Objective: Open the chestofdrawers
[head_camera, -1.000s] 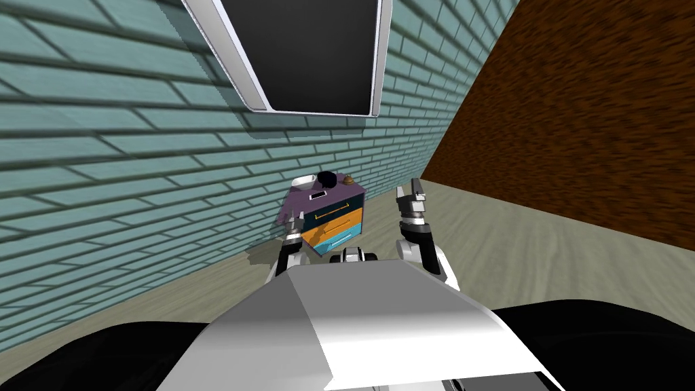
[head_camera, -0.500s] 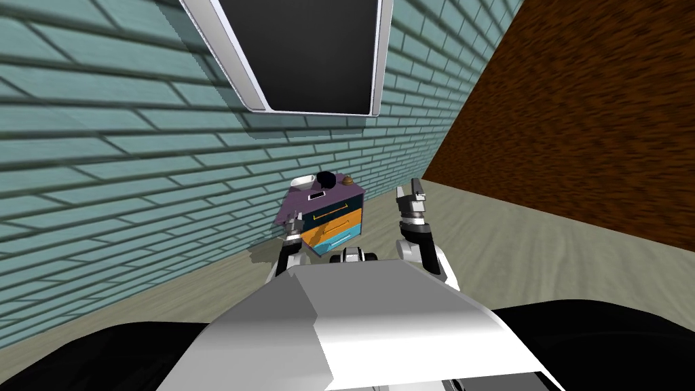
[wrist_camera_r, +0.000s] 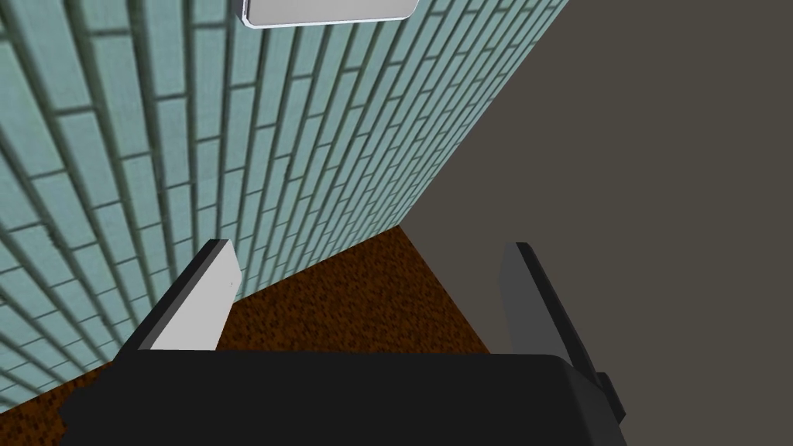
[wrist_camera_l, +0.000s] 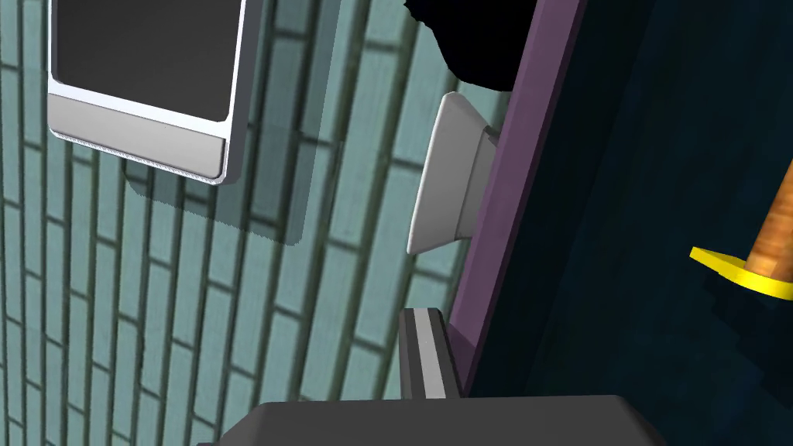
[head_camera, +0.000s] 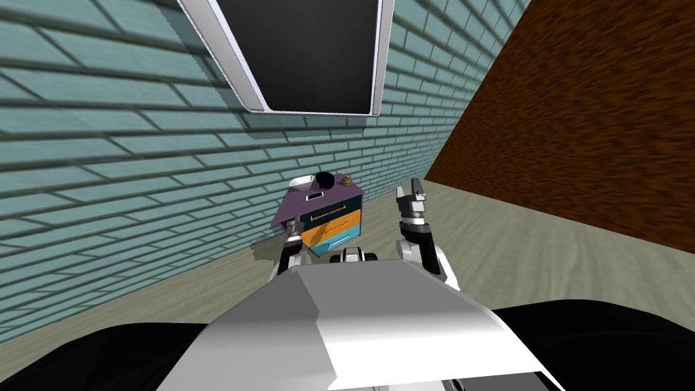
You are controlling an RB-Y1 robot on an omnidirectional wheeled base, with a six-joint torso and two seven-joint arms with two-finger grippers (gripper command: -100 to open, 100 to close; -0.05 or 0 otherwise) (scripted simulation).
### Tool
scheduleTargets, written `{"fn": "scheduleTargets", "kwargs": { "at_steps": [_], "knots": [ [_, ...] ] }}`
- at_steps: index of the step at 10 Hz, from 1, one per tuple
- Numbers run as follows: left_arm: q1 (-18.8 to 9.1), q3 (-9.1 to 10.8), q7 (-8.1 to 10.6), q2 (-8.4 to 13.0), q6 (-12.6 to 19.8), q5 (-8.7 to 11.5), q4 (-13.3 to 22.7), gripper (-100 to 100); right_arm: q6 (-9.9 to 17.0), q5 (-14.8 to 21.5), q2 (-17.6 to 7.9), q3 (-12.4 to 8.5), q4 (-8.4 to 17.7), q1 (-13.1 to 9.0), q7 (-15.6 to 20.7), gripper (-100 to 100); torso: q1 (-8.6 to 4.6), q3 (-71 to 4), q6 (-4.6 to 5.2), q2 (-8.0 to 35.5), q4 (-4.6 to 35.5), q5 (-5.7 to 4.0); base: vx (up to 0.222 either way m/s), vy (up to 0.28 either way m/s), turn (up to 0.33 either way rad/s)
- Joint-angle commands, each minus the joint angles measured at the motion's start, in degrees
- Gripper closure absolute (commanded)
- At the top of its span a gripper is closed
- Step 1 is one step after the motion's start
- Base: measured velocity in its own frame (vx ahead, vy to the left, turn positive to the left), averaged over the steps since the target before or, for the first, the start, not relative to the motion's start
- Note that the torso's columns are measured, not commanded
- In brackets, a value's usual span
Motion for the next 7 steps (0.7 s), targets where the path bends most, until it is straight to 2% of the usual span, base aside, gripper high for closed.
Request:
{"fn": "scheduleTargets", "kwargs": {
  "at_steps": [1,4,7],
  "knots": [
    [0.5,0.01,0.50,-0.2,-0.4,0.5,4.0,-100,0.0,0.0,0.0,0.0,0.0,0.0,0.0,0,0.00,-0.1,-0.06,0.0,0.2,-0.18,0.026,-0.099,0.032],
    [0.1,0.64,0.79,-1.4,-1.6,1.1,7.7,-100,0.0,0.0,0.0,0.0,0.0,0.0,0.0,0,-0.10,0.1,-0.25,0.4,0.6,-0.50,0.040,-0.100,0.053],
    [-0.3,1.21,1.05,-3.7,-2.6,1.6,11.2,-100,0.0,0.0,0.0,0.0,0.0,0.0,0.0,0,-0.05,0.3,-0.27,0.7,0.7,-0.50,0.031,-0.070,0.046]
  ]
}}
